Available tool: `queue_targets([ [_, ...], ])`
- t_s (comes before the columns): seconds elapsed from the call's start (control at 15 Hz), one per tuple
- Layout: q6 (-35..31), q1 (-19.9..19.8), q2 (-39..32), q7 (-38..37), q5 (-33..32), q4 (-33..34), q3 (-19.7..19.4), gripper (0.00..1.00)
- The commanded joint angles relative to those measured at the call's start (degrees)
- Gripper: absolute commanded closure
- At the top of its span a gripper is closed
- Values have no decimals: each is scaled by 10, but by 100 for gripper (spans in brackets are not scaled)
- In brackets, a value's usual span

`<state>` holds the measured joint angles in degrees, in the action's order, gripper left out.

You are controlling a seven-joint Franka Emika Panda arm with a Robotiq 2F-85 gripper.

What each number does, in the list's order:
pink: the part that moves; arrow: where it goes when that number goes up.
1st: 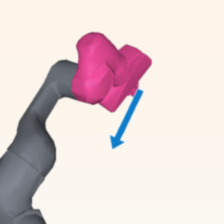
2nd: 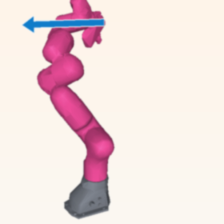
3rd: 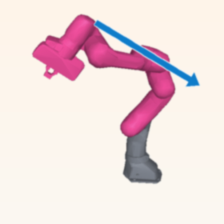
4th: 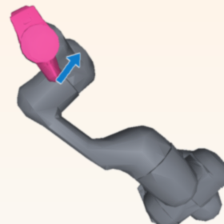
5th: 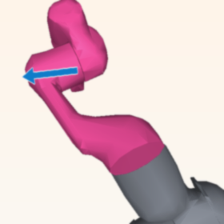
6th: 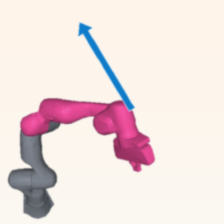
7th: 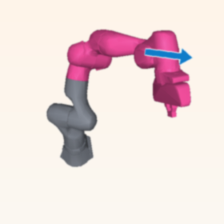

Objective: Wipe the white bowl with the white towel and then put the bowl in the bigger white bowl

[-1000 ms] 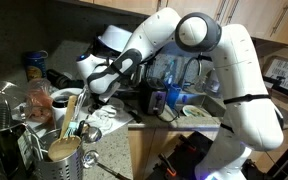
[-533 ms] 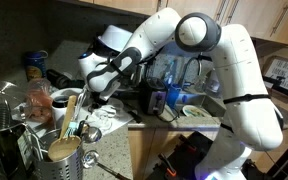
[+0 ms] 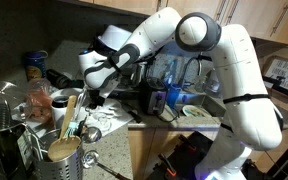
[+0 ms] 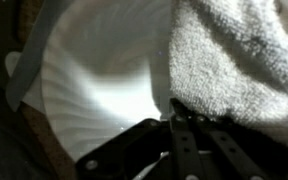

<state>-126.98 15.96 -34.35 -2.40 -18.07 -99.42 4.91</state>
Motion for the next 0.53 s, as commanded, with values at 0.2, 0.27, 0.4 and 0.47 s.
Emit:
queue_targets([
  [0.2,71,-3,-1,49,33,44,20,97],
  [0.27,82,-2,0,46,31,48,20,97],
  [0.4,100,-1,3,42,28,50,19,97],
  [0.47,108,-2,5,42,28,51,19,97],
])
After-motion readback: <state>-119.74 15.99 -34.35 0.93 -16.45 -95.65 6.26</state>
